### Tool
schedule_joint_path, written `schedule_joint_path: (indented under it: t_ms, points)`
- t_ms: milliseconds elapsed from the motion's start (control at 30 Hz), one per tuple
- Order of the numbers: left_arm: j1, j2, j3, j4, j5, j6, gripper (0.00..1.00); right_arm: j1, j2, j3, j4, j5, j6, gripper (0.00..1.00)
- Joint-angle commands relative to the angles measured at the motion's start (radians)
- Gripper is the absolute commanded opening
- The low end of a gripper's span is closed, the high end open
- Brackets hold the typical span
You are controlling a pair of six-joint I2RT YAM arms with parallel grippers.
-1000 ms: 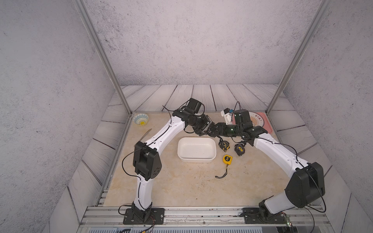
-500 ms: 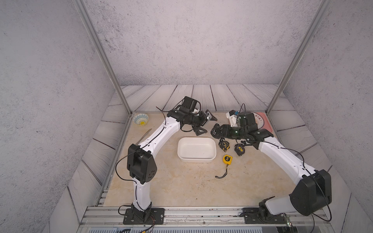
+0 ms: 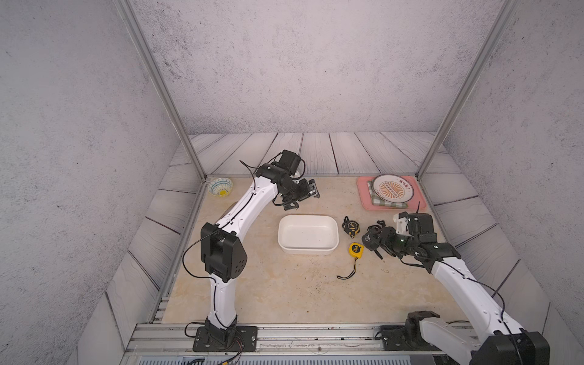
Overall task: Take the tape measure out of the storage box
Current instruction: Place the tape measure at the center of the board.
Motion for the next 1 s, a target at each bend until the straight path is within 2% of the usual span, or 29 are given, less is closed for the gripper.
schedule_joint_path:
  t_ms: [0,267,367,533,867,967]
  points:
    - [0.001,0.015,0.004,-0.101,-0.160,0.148,0.98,-0.041,-0.022,-0.025,0.014,-0.059,0.066,0.00]
    - [0.001,-0.010,-0.039,-0.085,-0.290,0.253,0.99,-0.077,0.105,-0.120,0.078,-0.103,0.114,0.00]
    - [0.001,-0.027,-0.049,-0.080,-0.306,0.265,0.98,-0.081,0.213,-0.115,0.091,-0.145,0.095,0.00]
    - [0.001,-0.074,-0.107,-0.046,-0.307,0.263,0.98,-0.089,0.290,-0.106,0.119,-0.136,0.073,0.00]
    - [0.001,-0.082,-0.132,-0.045,-0.309,0.253,0.98,-0.098,0.303,-0.132,0.066,-0.107,0.071,0.00]
    - [0.001,-0.072,-0.128,-0.045,-0.295,0.253,0.98,-0.099,0.288,-0.146,0.048,-0.089,0.078,0.10]
